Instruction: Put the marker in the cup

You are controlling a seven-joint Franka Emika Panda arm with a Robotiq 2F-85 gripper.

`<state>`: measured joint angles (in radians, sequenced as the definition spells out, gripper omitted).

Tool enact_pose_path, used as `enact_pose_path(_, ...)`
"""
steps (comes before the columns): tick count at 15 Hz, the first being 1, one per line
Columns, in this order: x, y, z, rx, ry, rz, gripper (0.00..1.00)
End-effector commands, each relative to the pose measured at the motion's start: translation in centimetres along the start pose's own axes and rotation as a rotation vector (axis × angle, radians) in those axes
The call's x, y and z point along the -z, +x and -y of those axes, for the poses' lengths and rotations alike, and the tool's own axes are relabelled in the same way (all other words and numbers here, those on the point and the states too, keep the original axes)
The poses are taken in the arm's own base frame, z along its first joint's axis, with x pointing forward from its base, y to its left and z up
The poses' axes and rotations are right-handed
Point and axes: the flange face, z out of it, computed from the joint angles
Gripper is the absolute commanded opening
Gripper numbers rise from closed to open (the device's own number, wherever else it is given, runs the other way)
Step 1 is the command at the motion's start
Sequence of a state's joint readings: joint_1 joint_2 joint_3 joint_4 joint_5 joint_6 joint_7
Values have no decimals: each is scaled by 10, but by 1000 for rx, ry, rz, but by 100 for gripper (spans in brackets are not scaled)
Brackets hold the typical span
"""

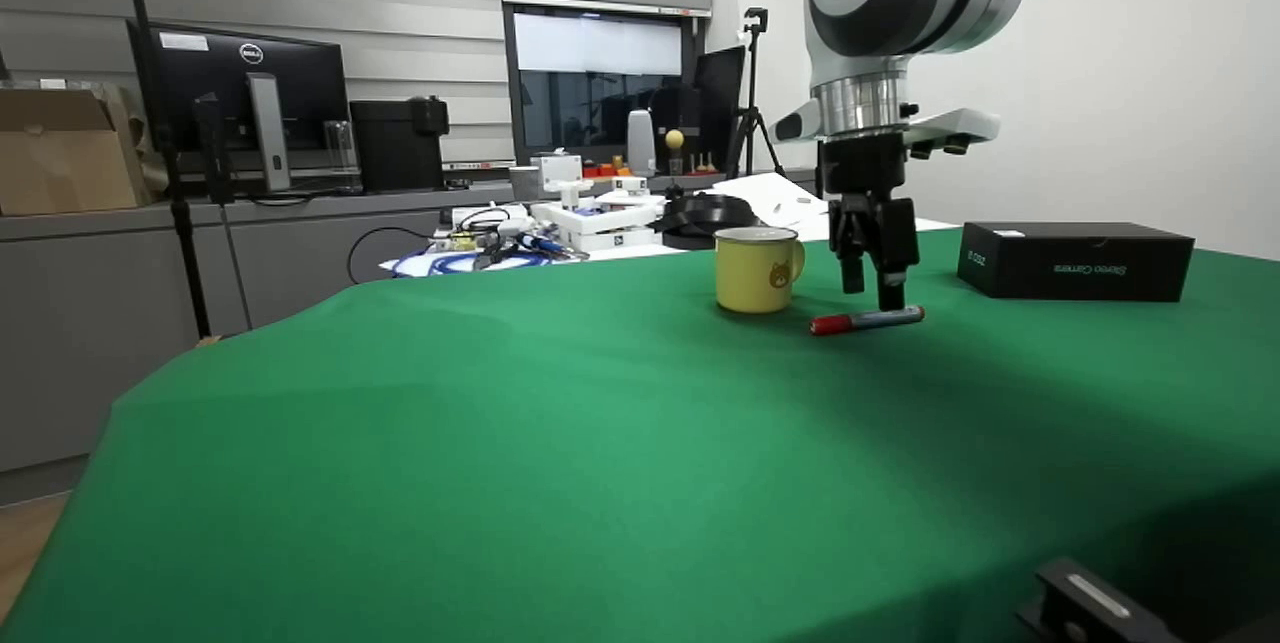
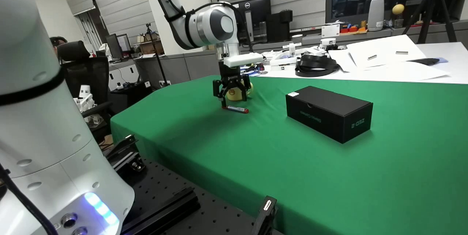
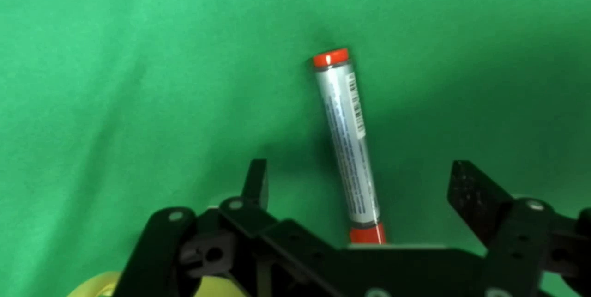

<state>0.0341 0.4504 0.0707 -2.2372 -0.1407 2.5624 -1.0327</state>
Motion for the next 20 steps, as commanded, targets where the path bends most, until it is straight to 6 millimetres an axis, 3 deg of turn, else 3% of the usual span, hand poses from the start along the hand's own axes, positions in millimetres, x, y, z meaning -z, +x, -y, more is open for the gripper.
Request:
enact_pose_path(1,-6,1,-1,-25,-8,7,75)
enact_pose_path(3,-9,2,-1,-25,-3,10,67)
enact_pose_path(10,-14,2,-3,-43,3,15,17)
enact_pose_path(13,-12,1,-4,-59,16,23,1)
enact_pose_path(14,-12,0,-5,-65,28,24,5)
enact_pose_path(20,1,-14,-12,-64,90,32,5)
